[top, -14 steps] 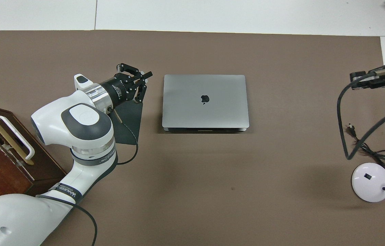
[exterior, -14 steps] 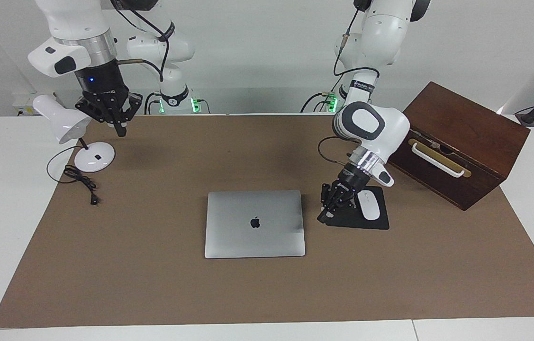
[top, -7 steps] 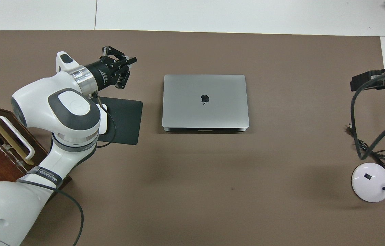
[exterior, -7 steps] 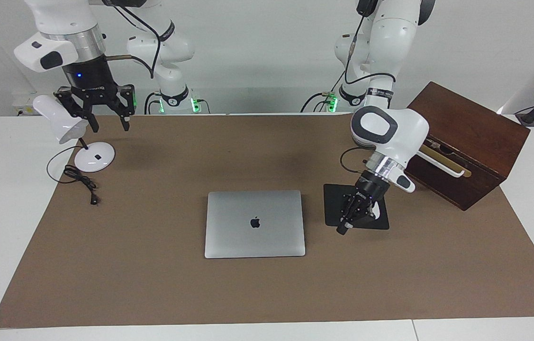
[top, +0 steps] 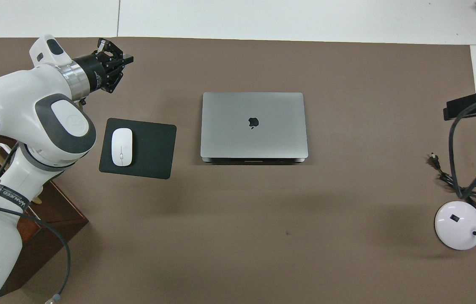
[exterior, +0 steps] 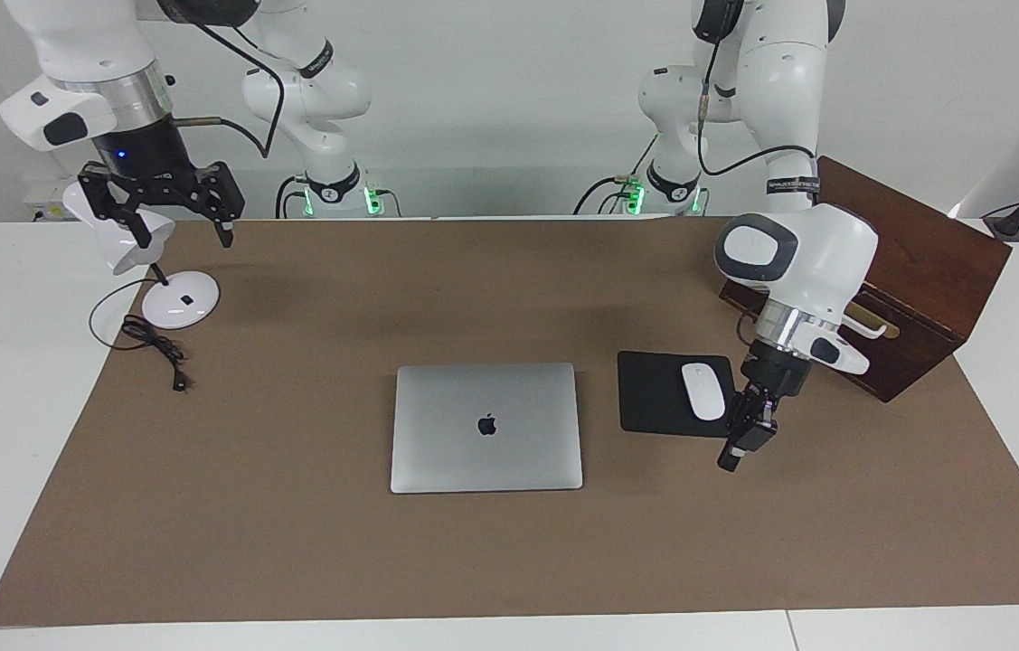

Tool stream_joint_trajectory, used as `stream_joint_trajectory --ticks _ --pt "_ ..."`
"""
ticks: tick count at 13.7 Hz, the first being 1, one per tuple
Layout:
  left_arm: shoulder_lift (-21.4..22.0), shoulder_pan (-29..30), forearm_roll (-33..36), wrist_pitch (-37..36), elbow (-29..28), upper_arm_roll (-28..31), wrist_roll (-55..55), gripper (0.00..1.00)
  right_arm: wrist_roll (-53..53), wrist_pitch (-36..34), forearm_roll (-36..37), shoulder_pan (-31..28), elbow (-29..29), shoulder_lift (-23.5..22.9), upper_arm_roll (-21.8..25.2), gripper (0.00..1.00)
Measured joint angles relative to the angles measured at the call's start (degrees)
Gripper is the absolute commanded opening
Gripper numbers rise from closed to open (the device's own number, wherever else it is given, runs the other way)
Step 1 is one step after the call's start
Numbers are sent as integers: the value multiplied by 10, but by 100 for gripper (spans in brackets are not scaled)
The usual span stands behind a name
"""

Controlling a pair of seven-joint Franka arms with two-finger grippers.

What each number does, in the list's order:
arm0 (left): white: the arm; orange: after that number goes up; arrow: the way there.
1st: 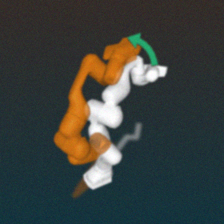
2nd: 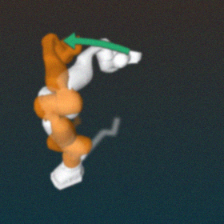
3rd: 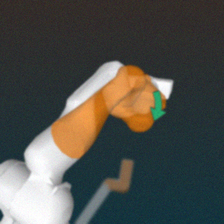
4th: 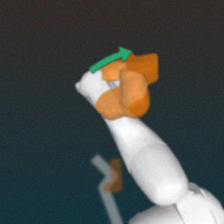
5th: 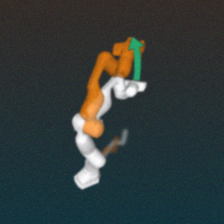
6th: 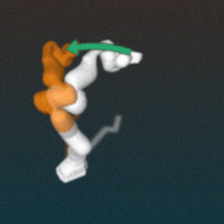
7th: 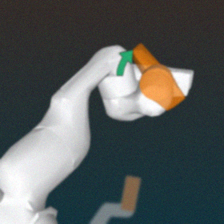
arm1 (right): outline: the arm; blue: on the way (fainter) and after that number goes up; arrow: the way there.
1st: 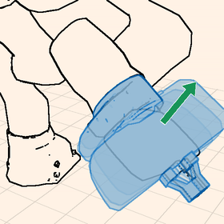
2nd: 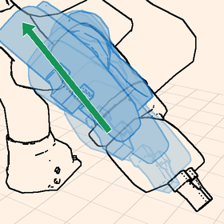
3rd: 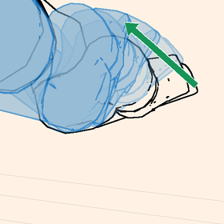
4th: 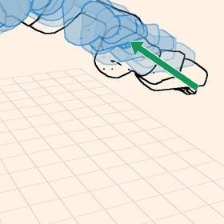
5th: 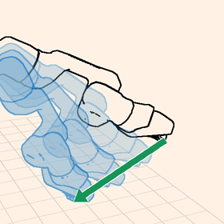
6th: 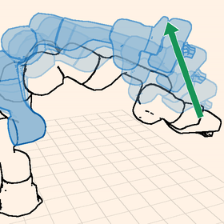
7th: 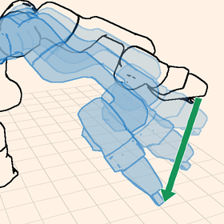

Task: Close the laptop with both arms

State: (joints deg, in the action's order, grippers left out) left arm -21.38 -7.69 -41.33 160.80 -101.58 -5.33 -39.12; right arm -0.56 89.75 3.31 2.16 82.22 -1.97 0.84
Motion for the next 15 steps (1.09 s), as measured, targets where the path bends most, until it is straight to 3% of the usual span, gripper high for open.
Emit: stream_joint_trajectory --ticks 2,8,12,15 --pt "-1 0 67 -41 3 24 1 0 0 1 0 -1 12 6 0 100" --pt "28 0 273 -283 51 78 3 0 0 17 -9 8 58 29 4 100" --pt "57 3 355 -389 52 86 41 0 0 21 -12 11 63 32 6 100" --pt "80 20 375 -470 53 89 118 0 0 25 -12 10 68 32 10 100"
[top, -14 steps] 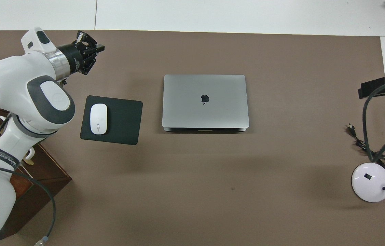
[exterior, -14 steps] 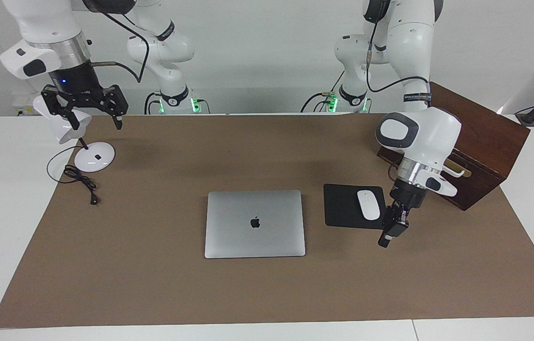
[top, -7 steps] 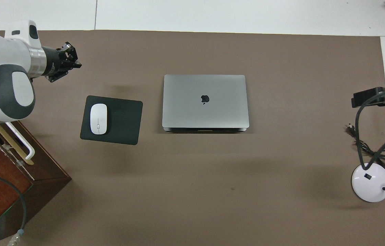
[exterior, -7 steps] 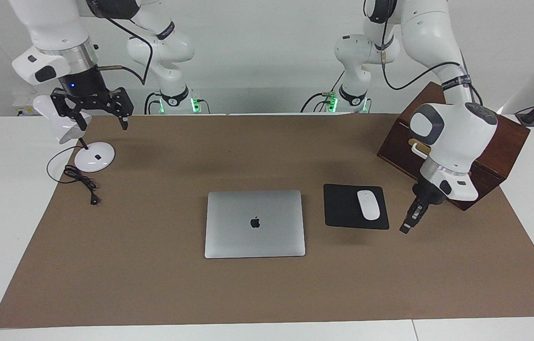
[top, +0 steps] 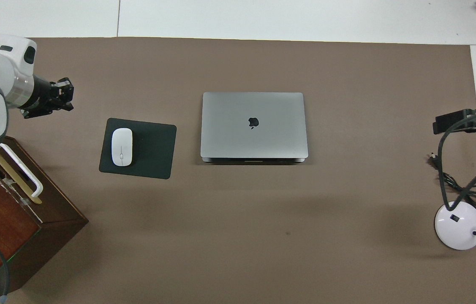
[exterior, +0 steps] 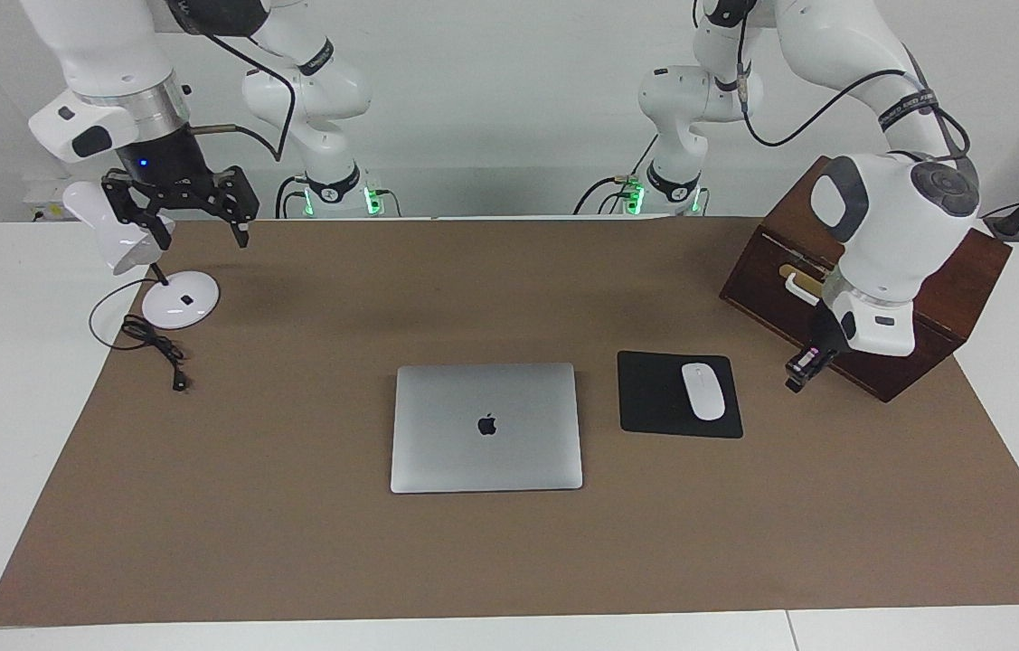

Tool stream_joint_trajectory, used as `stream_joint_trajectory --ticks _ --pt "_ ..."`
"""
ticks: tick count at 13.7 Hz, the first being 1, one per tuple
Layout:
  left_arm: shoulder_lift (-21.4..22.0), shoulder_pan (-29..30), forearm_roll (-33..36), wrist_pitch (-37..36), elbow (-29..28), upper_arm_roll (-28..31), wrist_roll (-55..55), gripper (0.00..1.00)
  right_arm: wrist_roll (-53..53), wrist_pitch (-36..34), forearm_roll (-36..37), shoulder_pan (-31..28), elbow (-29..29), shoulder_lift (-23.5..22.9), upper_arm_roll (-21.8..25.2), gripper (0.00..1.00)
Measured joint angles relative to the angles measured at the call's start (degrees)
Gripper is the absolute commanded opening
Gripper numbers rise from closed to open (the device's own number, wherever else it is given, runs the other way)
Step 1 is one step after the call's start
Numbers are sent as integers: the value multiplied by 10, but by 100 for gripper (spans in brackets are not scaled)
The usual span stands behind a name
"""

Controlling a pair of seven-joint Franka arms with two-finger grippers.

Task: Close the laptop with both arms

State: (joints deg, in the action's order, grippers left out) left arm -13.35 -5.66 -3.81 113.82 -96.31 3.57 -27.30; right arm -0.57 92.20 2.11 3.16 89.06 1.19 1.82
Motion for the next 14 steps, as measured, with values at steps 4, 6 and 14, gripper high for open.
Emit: stream_joint_trajectory --ticks 4,6,14 --pt "24 16 6 -79 0 2 30 16 0 4 0 0 4 0 2 100" --pt "28 16 15 -95 -4 2 30 37 0 3 0 0 5 0 2 100" --pt "33 16 17 -98 -16 0 30 100 -59 2 0 -7 9 0 5 100"
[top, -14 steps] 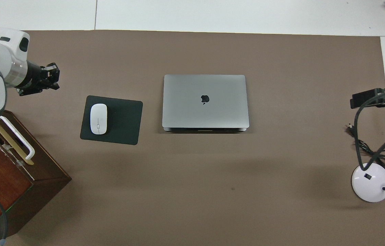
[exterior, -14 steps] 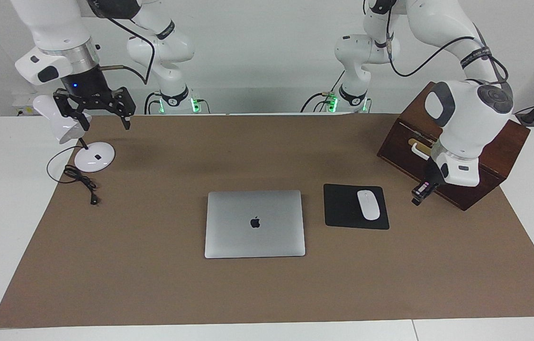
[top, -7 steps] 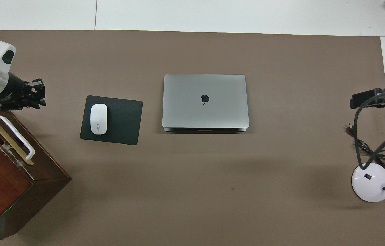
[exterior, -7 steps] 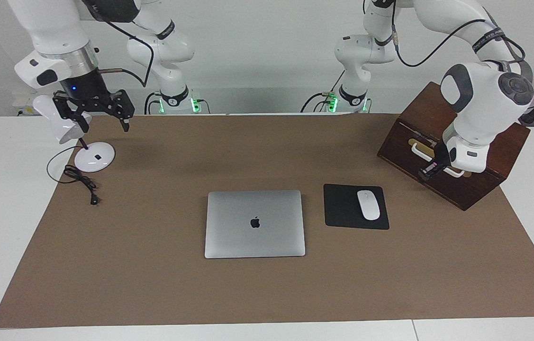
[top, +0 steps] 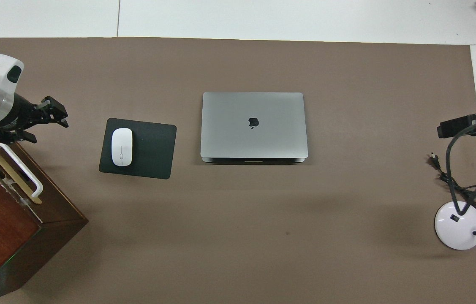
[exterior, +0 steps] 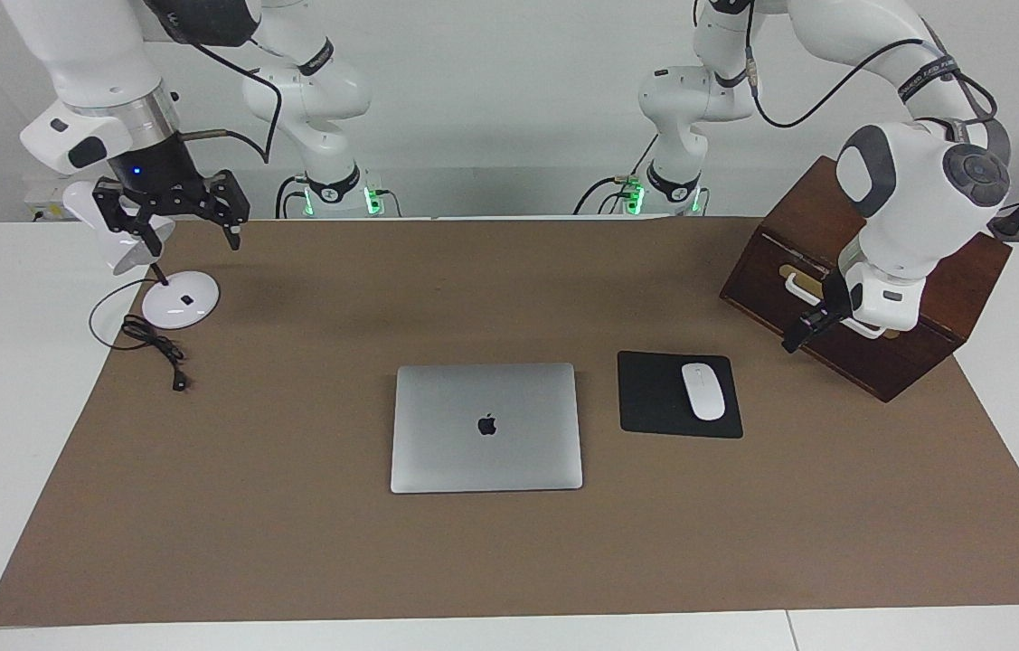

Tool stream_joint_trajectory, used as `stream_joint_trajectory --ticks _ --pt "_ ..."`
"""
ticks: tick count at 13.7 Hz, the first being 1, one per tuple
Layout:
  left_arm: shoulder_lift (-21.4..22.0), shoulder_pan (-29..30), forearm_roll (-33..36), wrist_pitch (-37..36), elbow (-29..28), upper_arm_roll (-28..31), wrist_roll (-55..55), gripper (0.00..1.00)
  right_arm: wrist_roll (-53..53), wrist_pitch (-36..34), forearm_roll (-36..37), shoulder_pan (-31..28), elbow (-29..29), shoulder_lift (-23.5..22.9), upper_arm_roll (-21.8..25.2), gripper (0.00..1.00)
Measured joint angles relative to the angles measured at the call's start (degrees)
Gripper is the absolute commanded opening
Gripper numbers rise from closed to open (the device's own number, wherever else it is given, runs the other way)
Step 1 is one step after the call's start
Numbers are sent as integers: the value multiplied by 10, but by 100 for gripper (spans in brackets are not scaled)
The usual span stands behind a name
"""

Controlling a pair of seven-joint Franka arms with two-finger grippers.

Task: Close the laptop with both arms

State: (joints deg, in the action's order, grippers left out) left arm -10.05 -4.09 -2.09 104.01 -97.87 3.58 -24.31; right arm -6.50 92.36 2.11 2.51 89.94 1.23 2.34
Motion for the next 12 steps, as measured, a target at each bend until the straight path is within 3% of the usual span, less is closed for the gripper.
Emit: stream_joint_trajectory --ticks 9,12 --pt "5 -2 0 10 2 -6 1 100 29 0 -22 2 0 1 -3 100" --pt "8 -2 0 -8 27 -7 19 100 41 0 -44 1 0 1 -3 100"
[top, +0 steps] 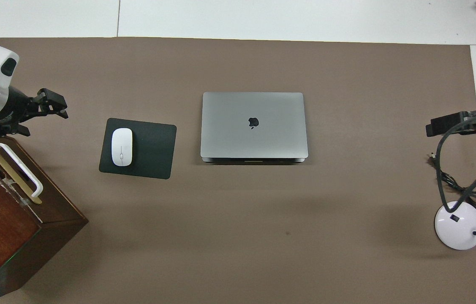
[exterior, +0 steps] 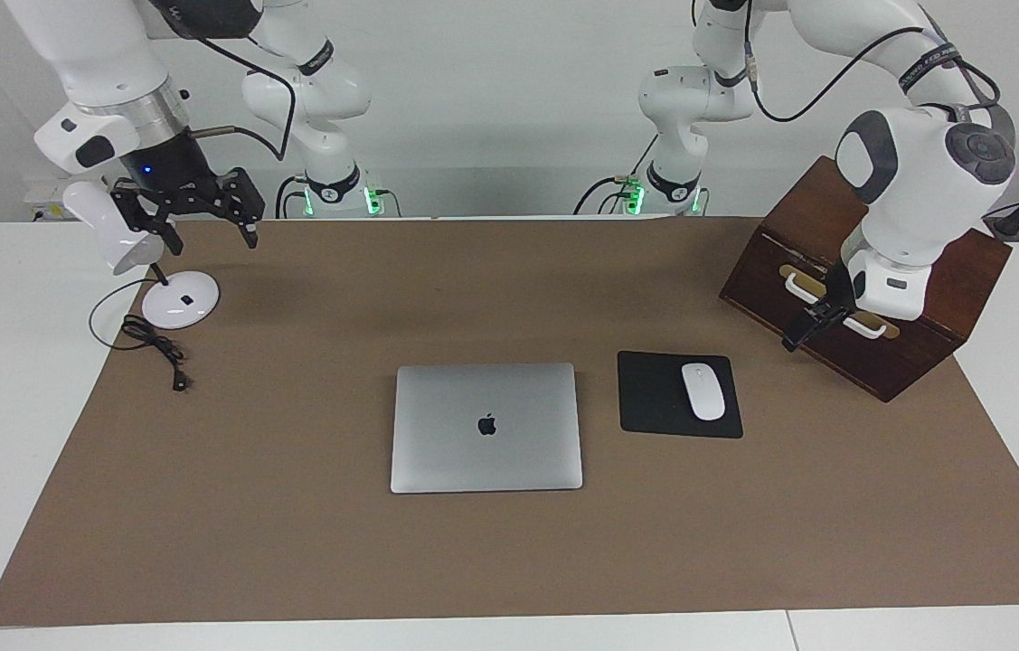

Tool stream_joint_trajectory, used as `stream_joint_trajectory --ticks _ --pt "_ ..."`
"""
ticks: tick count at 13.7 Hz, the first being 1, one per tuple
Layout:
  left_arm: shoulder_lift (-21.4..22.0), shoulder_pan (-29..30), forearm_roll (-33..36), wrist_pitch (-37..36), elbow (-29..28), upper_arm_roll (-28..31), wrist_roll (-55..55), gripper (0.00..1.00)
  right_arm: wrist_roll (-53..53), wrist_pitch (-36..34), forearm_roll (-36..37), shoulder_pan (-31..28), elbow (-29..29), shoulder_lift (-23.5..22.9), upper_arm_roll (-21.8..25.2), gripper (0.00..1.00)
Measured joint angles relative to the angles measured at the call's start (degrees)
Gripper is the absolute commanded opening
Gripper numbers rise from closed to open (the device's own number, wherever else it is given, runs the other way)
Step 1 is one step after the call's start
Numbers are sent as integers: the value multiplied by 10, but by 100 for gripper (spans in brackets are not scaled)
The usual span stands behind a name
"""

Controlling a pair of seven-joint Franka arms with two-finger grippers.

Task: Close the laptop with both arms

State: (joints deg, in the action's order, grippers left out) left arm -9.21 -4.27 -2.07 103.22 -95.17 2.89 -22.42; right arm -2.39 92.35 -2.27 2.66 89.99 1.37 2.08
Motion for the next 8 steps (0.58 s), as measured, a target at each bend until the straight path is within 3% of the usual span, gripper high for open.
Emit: stream_joint_trajectory --ticks 8 --pt "71 1 0 -116 18 0 75 100 0 0 -1 0 0 0 0 100"
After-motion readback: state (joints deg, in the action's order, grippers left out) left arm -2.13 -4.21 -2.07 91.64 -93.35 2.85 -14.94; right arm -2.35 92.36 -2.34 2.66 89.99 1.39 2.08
